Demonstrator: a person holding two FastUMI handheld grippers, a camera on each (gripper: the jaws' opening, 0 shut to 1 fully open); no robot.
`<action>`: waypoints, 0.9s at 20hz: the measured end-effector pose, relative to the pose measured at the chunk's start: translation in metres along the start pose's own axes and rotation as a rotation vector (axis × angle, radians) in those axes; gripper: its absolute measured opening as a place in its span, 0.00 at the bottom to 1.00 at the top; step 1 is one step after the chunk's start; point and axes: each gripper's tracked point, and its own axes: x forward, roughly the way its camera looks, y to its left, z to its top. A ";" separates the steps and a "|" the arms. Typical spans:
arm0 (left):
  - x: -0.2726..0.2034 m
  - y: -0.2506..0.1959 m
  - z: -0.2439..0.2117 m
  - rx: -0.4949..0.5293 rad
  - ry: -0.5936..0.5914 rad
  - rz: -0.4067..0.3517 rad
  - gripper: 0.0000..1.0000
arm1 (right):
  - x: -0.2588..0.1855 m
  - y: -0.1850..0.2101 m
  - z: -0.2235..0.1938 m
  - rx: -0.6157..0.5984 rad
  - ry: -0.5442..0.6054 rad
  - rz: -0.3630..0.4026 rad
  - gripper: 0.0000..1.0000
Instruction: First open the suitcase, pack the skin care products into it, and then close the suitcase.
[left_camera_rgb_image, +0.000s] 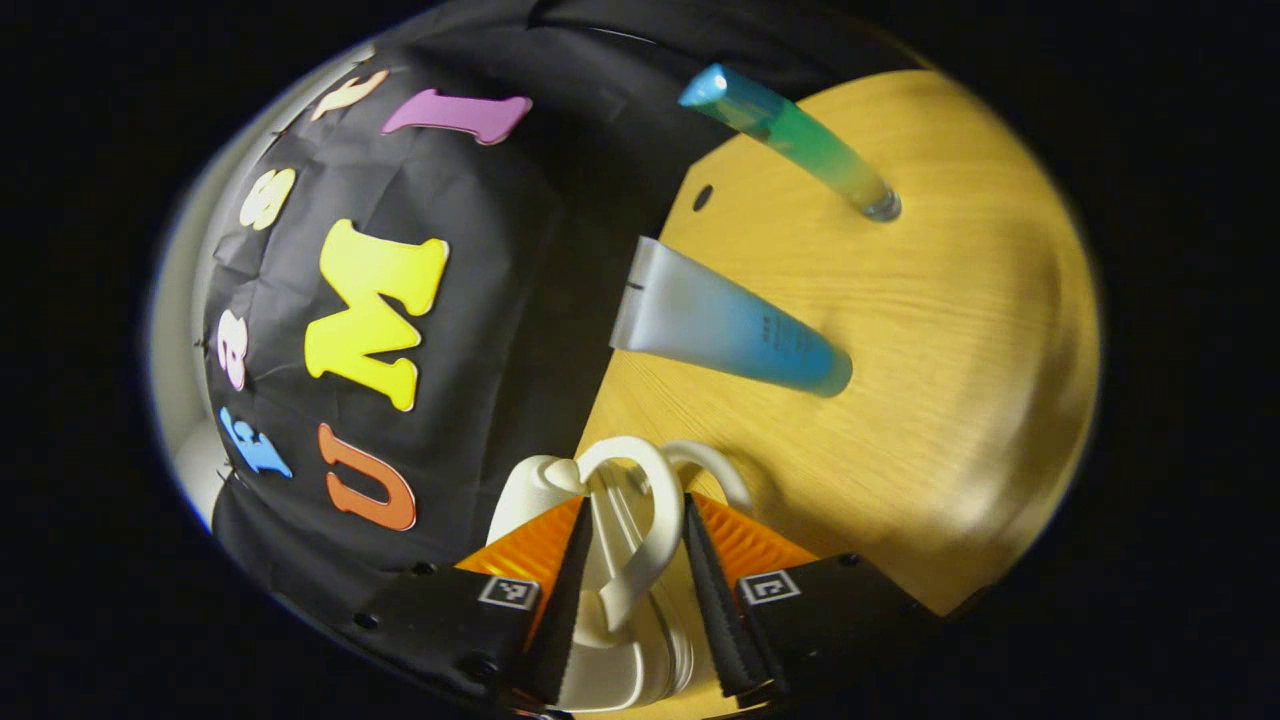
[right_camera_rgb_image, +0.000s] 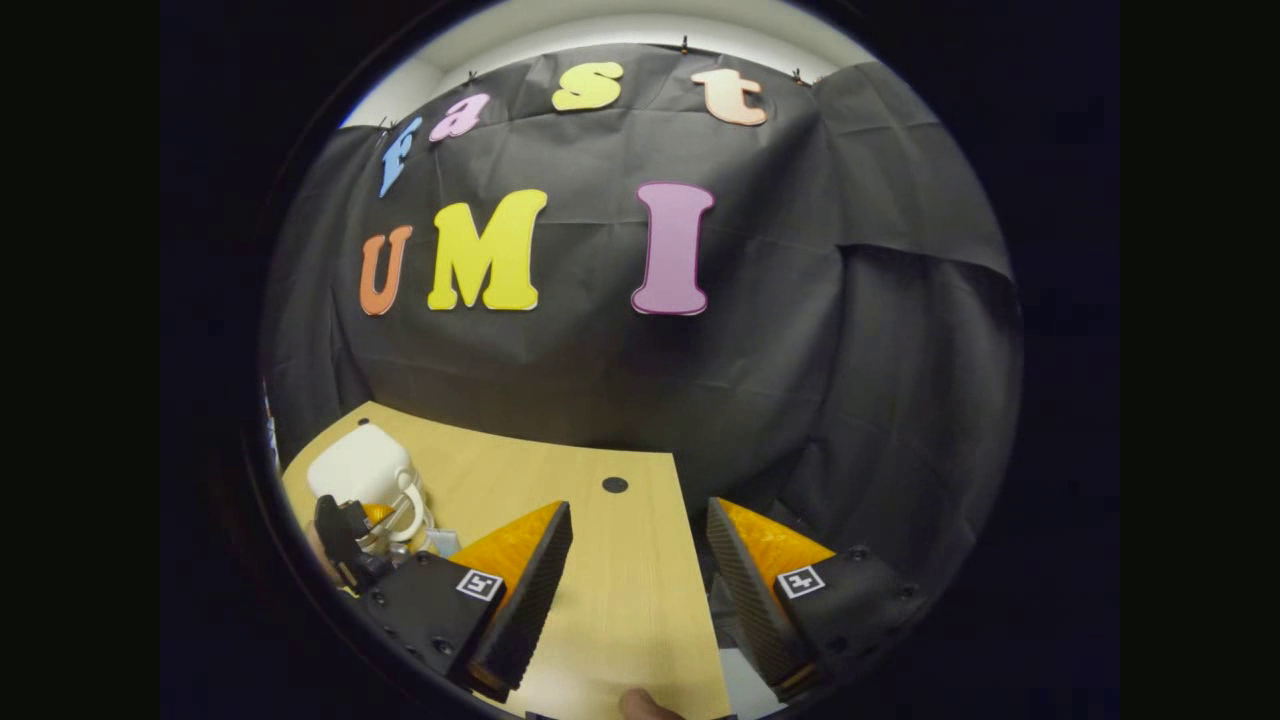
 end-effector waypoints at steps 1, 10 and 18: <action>0.000 0.002 -0.002 0.032 0.018 0.005 0.43 | 0.002 -0.004 -0.003 0.004 0.004 0.009 0.81; -0.007 0.030 0.003 -0.028 0.033 0.007 0.03 | 0.009 -0.010 -0.002 0.002 0.014 -0.001 0.81; -0.033 0.116 0.001 -0.302 -0.084 -0.017 0.03 | -0.003 0.037 0.022 -0.003 -0.027 -0.082 0.81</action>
